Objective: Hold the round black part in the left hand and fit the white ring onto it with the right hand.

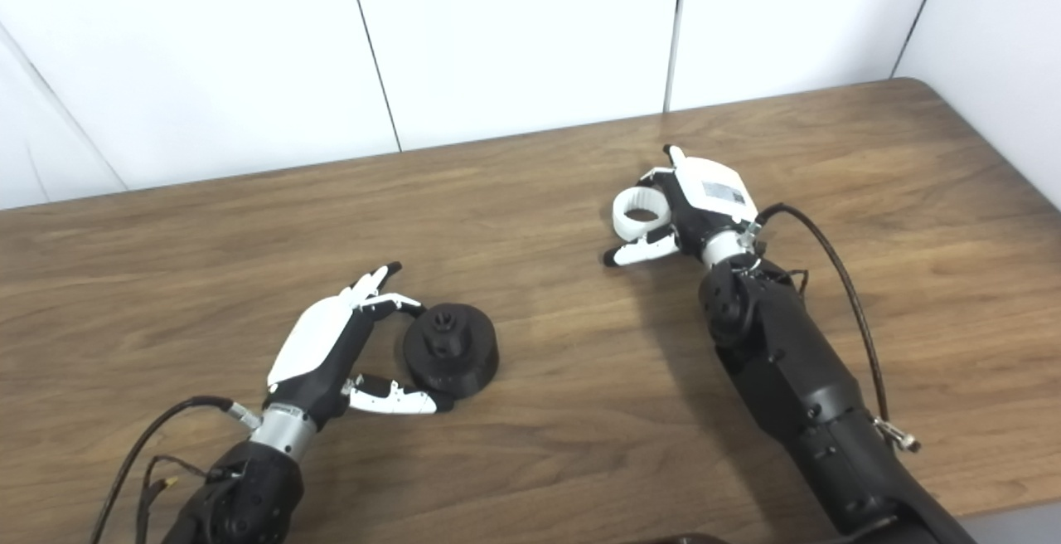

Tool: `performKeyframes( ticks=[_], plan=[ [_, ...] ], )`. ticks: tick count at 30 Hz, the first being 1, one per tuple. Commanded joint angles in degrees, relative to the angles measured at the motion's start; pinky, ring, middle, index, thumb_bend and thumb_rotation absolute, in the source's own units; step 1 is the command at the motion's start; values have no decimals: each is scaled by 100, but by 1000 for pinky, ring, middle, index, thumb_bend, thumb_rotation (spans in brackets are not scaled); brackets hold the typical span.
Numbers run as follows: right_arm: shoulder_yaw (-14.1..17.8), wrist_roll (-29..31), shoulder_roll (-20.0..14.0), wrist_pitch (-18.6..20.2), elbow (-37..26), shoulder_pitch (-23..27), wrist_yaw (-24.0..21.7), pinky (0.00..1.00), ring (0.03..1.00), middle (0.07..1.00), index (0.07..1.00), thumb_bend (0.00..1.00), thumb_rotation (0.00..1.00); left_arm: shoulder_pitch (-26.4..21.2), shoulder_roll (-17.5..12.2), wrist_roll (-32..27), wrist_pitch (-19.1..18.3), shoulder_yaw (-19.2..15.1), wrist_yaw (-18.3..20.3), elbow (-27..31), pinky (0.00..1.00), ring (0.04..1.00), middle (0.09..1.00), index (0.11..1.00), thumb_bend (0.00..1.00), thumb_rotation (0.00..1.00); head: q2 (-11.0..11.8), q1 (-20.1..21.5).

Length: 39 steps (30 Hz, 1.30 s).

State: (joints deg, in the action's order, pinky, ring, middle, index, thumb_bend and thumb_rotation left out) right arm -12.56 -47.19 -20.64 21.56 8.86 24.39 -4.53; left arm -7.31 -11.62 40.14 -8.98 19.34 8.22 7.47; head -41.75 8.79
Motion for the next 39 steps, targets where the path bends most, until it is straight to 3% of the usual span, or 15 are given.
performKeyframes(
  ticks=[1, 8, 15, 32, 39],
  plan=[
    [81, -21, -121, -93, -94, 172, 223, 887, 933, 964, 716, 787, 324, -178, -49, 6, 66, -54, 3, 217, 1000, 1000, 1000, 640, 972, 336, -6, 1],
    [131, 52, -134, -211, -72, 123, 525, 876, 898, 920, 665, 748, 255, -180, -35, 34, 94, -88, 19, 220, 1000, 1000, 1000, 638, 969, 331, -21, -19],
    [168, 64, -153, -172, -128, 90, 629, 868, 892, 914, 660, 741, 262, -174, -57, 69, 96, -96, 43, 258, 1000, 1000, 1000, 637, 966, 332, -51, -16],
    [94, -31, -373, 305, -342, 51, -2, 863, 924, 952, 735, 807, 328, -159, -100, 44, 51, -152, 179, 351, 1000, 1000, 1000, 638, 958, 332, -123, -15],
    [158, 75, -317, 41, -278, -7, 339, 836, 880, 898, 610, 781, 207, -163, -82, 69, 50, -163, 219, 369, 1000, 1000, 1000, 636, 960, 317, -148, -36]
  ],
)
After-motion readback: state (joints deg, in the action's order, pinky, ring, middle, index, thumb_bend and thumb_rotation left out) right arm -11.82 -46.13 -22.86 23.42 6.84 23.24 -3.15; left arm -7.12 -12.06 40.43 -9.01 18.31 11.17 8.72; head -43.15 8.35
